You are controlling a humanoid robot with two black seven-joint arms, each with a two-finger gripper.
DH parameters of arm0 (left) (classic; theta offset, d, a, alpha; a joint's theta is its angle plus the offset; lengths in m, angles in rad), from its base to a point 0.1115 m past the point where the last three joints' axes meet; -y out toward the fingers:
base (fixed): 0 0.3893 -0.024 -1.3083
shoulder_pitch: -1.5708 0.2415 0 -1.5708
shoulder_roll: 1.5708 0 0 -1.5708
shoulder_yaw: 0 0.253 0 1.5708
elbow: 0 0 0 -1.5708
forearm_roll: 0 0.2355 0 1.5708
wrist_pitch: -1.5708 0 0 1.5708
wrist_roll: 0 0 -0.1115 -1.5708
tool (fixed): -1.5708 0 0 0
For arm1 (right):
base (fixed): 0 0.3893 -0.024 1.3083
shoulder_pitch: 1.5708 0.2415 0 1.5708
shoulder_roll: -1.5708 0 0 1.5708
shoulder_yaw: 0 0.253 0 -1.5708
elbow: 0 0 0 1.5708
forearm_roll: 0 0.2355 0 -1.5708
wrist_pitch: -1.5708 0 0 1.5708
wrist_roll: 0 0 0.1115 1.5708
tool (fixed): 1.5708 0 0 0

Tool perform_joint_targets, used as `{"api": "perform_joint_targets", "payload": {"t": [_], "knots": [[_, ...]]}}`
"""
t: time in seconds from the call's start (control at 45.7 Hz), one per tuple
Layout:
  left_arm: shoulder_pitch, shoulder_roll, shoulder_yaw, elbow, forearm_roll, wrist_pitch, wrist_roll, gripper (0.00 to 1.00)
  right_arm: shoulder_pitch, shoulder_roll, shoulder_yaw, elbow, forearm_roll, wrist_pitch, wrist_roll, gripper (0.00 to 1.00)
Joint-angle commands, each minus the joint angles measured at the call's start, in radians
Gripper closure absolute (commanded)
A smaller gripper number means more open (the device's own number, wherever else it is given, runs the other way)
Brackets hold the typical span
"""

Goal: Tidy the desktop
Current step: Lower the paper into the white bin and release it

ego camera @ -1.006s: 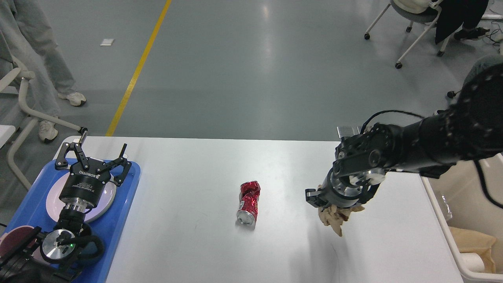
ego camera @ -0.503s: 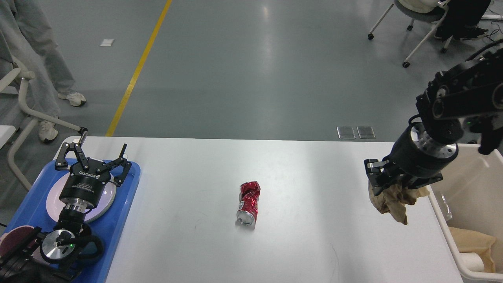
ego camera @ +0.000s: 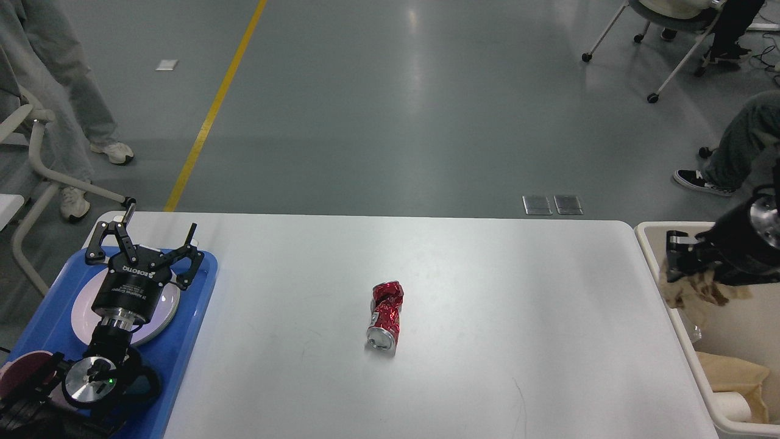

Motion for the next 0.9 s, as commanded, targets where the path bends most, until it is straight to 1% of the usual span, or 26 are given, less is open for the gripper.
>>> {"api": "perform_joint_targets", "payload": {"t": [0.0, 0.088, 0.109, 0.219, 0.306, 0.35, 0.438, 0.525, 0.591, 0.678, 0.722, 0.766, 0.875], "knots": [[0.000, 0.000, 0.000, 0.000, 0.000, 0.001, 0.000, 0.04, -0.192, -0.094, 0.025, -0.170, -0.002, -0.059, -0.001, 1.00], [0.000, 0.000, 0.000, 0.000, 0.000, 0.000, 0.000, 0.04, -0.362, -0.134, 0.105, -0.310, 0.000, -0.085, -0.001, 1.00], [0.000, 0.000, 0.000, 0.000, 0.000, 0.000, 0.000, 0.04, -0.428, -0.140, 0.145, -0.363, 0.000, -0.088, -0.001, 1.00], [0.000, 0.000, 0.000, 0.000, 0.000, 0.000, 0.000, 0.04, -0.649, -0.134, 0.281, -0.551, 0.000, -0.090, -0.001, 1.00], [0.000, 0.000, 0.000, 0.000, 0.000, 0.000, 0.000, 0.04, -0.805, -0.131, 0.350, -0.679, 0.001, -0.096, -0.003, 1.00], [0.000, 0.000, 0.000, 0.000, 0.000, 0.000, 0.000, 0.04, -0.879, -0.120, 0.378, -0.756, 0.009, -0.097, -0.003, 1.00], [0.000, 0.000, 0.000, 0.000, 0.000, 0.000, 0.000, 0.04, -1.008, -0.056, 0.432, -0.906, 0.017, -0.108, -0.008, 1.00], [0.000, 0.000, 0.000, 0.000, 0.000, 0.000, 0.000, 0.04, -1.140, -0.013, 0.479, -1.031, 0.020, -0.139, -0.038, 1.00], [0.000, 0.000, 0.000, 0.000, 0.000, 0.000, 0.000, 0.04, -1.230, 0.029, 0.522, -1.112, 0.020, -0.183, -0.073, 1.00], [0.000, 0.000, 0.000, 0.000, 0.000, 0.000, 0.000, 0.04, -1.333, 0.078, 0.579, -1.206, 0.020, -0.255, -0.136, 1.00], [0.000, 0.000, 0.000, 0.000, 0.000, 0.000, 0.000, 0.04, -1.370, 0.090, 0.602, -1.240, 0.020, -0.281, -0.171, 1.00], [0.000, 0.000, 0.000, 0.000, 0.000, 0.001, 0.000, 0.04, -1.396, 0.099, 0.627, -1.264, 0.018, -0.300, -0.196, 1.00], [0.000, 0.000, 0.000, 0.000, 0.000, 0.001, 0.000, 0.04, -1.422, 0.110, 0.673, -1.281, 0.018, -0.334, -0.210, 1.00]]}}
